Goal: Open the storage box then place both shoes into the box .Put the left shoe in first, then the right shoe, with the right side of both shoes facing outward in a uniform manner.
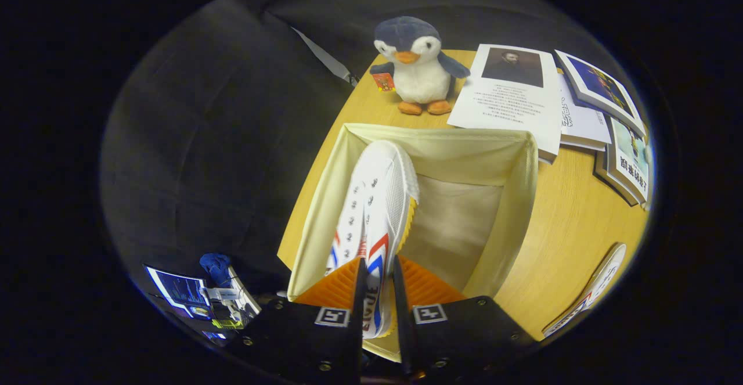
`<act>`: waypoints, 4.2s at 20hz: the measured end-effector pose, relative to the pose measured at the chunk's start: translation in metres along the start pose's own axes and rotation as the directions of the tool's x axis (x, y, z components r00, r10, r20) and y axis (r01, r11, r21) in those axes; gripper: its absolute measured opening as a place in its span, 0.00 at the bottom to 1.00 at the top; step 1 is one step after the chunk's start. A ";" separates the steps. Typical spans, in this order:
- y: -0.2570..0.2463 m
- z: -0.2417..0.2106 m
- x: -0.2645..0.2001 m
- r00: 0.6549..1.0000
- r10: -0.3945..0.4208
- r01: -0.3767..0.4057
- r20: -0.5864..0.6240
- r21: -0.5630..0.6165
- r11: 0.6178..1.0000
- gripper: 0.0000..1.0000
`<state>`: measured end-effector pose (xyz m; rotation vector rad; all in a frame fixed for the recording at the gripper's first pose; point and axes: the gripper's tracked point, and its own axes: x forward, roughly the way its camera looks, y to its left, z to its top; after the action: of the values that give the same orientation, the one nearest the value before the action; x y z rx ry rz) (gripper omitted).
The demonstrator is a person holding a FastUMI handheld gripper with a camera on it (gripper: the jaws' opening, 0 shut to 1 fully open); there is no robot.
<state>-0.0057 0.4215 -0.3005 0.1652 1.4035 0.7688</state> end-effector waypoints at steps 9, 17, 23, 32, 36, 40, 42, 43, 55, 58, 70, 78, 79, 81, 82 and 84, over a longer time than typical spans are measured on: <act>-0.018 0.013 -0.069 0.994 0.014 -0.017 0.105 0.025 1.000 0.97; -0.065 0.005 -0.150 0.969 0.016 -0.040 0.247 0.092 0.995 0.97; -0.136 -0.022 -0.184 0.953 -0.056 0.005 0.298 0.168 0.986 0.97; -0.247 -0.093 -0.222 0.926 -0.246 0.137 0.287 0.352 0.926 0.96; -0.287 -0.132 -0.222 0.923 -0.309 0.190 0.230 0.427 0.884 0.96; -0.317 -0.165 -0.218 0.930 -0.327 0.208 0.168 0.493 0.845 0.96; -0.327 -0.175 -0.213 0.931 -0.332 0.218 0.149 0.503 0.836 0.95; -0.334 -0.178 -0.211 0.930 -0.338 0.225 0.147 0.500 0.836 0.95; -0.387 -0.225 -0.157 0.931 -0.364 0.344 -0.033 0.416 0.842 0.95; -0.399 -0.222 -0.152 0.916 -0.399 0.387 -0.045 0.368 0.846 0.93; -0.387 -0.214 -0.131 0.957 -0.289 0.274 -0.032 0.435 0.858 0.04; -0.353 -0.210 -0.154 0.963 -0.266 0.256 -0.038 0.432 0.865 0.04; -0.346 -0.207 -0.158 0.962 -0.271 0.260 -0.036 0.422 0.868 0.04; -0.331 -0.203 -0.167 0.961 -0.276 0.259 -0.022 0.418 0.871 0.04; -0.321 -0.200 -0.172 0.963 -0.271 0.252 -0.015 0.421 0.872 0.04; -0.300 -0.192 -0.181 0.968 -0.249 0.227 -0.002 0.421 0.878 0.04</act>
<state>-0.0627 0.0289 -0.3513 0.3358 1.4915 0.2480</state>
